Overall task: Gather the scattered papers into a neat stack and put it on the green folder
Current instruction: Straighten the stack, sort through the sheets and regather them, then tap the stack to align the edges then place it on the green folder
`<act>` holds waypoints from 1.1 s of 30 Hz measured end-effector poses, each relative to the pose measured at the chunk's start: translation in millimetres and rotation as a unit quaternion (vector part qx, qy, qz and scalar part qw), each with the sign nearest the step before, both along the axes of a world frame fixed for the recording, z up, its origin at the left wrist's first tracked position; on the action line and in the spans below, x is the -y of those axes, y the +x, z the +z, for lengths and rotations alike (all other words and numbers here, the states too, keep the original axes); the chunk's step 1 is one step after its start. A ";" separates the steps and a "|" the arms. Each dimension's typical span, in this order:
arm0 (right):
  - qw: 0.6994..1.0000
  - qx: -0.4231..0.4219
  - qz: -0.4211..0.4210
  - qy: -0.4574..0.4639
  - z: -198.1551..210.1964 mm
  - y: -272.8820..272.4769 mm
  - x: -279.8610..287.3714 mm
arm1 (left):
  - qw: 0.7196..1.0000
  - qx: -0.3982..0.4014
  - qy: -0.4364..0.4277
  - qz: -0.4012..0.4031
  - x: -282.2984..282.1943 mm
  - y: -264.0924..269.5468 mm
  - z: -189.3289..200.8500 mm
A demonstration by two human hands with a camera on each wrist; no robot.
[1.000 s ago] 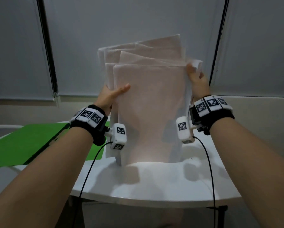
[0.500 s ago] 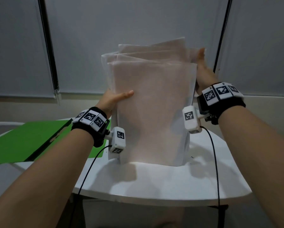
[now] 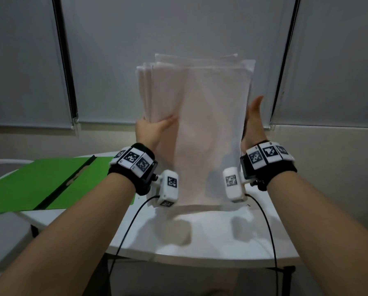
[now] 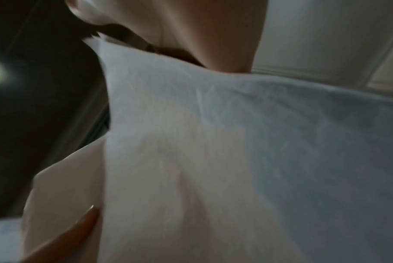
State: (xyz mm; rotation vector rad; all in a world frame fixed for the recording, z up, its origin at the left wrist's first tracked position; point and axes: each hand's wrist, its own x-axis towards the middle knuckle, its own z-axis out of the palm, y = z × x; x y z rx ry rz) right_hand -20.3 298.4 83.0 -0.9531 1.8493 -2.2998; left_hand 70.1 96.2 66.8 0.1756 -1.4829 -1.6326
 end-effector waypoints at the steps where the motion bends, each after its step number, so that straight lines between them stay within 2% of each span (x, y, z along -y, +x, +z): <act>1: 1.000 -0.015 -0.009 -0.014 6.5 7.0 2.8 | 1.000 -0.009 0.010 0.010 -2.4 0.5 6.8; 4: 0.990 -0.094 -0.107 -0.018 9.7 15.1 8.3 | 1.000 -0.013 0.020 0.002 -6.3 2.9 10.1; 6: 0.983 -0.092 -0.160 0.011 -7.5 5.5 9.1 | 1.000 0.013 0.025 -0.007 -5.7 3.4 -7.4; 8: 0.982 -0.083 -0.163 0.051 -26.5 -1.4 6.7 | 0.999 0.041 0.011 -0.016 -5.5 6.1 -26.4; 10: 0.976 -0.111 -0.171 0.077 -26.3 -0.8 3.4 | 0.999 0.036 -0.024 -0.016 -4.9 8.8 -28.0; 12: 0.955 -0.195 -0.206 0.086 -7.1 0.0 2.2 | 0.999 0.007 -0.050 -0.009 -4.9 11.8 -10.1; 15: 0.903 -0.322 -0.263 0.104 28.9 9.0 2.5 | 0.990 -0.063 -0.124 0.021 -3.8 16.5 22.7; 18: 0.873 -0.370 -0.294 0.123 48.4 7.6 6.2 | 0.963 -0.073 -0.240 0.093 -4.7 19.5 39.8; 20: 0.858 -0.386 -0.313 0.132 49.8 1.0 8.5 | 0.946 -0.057 -0.299 0.114 -2.8 18.6 45.1; 22: 0.858 -0.372 -0.339 0.103 46.9 -6.3 7.5 | 0.935 -0.029 -0.331 0.125 -0.4 16.5 46.7; 26: 0.871 -0.331 -0.360 0.051 45.0 -7.9 2.3 | 0.944 -0.039 -0.296 0.139 4.0 14.8 44.9; 30: 0.874 -0.365 -0.307 0.092 42.6 -7.3 1.5 | 0.942 -0.060 -0.321 0.073 5.1 15.1 45.6; 33: 0.892 -0.320 -0.318 0.040 44.5 -11.1 -1.8 | 0.968 -0.090 -0.234 0.021 4.8 17.9 48.5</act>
